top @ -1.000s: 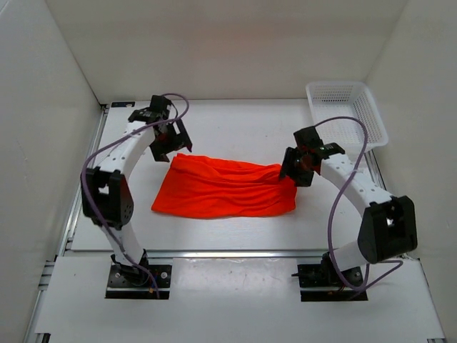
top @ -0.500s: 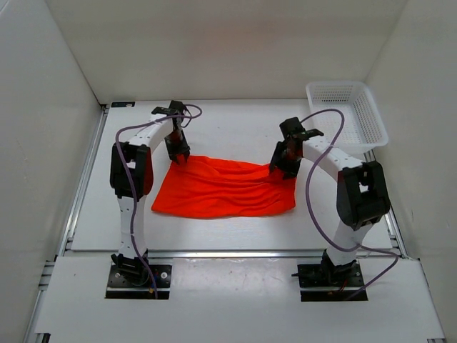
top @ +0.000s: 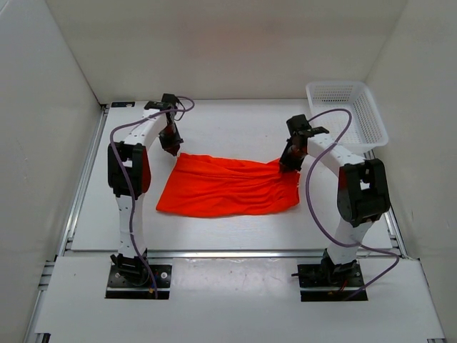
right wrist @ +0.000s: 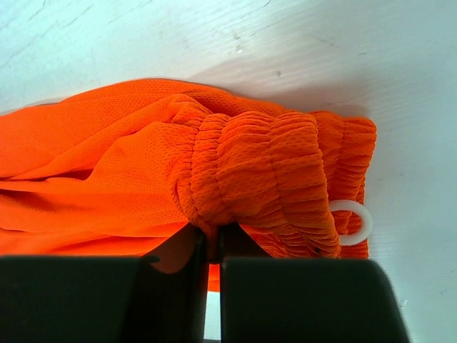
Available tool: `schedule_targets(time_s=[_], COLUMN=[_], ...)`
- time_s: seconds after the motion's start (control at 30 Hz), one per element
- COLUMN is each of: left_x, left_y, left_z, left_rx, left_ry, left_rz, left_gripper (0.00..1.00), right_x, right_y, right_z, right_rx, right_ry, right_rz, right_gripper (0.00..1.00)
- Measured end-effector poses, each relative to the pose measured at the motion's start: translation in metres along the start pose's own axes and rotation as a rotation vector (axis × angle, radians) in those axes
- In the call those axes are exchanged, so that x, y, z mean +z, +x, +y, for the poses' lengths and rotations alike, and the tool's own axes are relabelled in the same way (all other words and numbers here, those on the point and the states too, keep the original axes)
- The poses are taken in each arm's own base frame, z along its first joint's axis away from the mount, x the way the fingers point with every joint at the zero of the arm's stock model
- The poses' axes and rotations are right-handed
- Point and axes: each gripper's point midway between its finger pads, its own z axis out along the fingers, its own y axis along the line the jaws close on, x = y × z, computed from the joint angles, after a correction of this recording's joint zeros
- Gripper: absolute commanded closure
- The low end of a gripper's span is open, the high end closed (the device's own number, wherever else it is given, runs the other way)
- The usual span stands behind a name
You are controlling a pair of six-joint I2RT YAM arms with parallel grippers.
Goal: Fold and stack the shorts
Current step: Fold the shorts
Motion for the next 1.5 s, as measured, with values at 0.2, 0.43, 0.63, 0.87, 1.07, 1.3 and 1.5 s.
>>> schedule_targets(time_s=[0.2, 0.43, 0.63, 0.87, 1.07, 1.3, 1.5], left_x=[-0.011, 0.009, 0.015, 0.015, 0.013, -0.004, -0.039], left_y=[-0.021, 0.051, 0.066, 0.057, 0.046, 0.022, -0.038], left_z=[0.007, 0.012, 0.004, 0.0, 0.004, -0.003, -0.037], left_rx=[0.001, 0.028, 0.036, 0.017, 0.001, -0.016, -0.038], left_ry=[0.031, 0.073, 0.094, 0.095, 0.059, 0.078, 0.189], left_rz=[-0.039, 0.152, 0.181, 0.147, 0.101, 0.037, -0.092], left_gripper=[0.21, 0.32, 0.62, 0.9, 0.9, 0.9, 0.85], right_x=[-0.001, -0.001, -0.001, -0.002, -0.002, -0.002, -0.005], right_y=[-0.005, -0.006, -0.006, -0.005, -0.004, -0.005, -0.014], right_z=[-0.004, -0.003, -0.003, -0.001, -0.001, -0.001, -0.003], right_rx=[0.019, 0.018, 0.015, 0.015, 0.015, 0.013, 0.033], right_ry=[0.0, -0.005, -0.005, -0.012, -0.016, -0.016, -0.003], right_rz=[-0.004, -0.003, -0.003, 0.002, 0.005, 0.002, -0.026], right_gripper=[1.0, 1.0, 1.0, 1.0, 1.0, 0.93, 0.45])
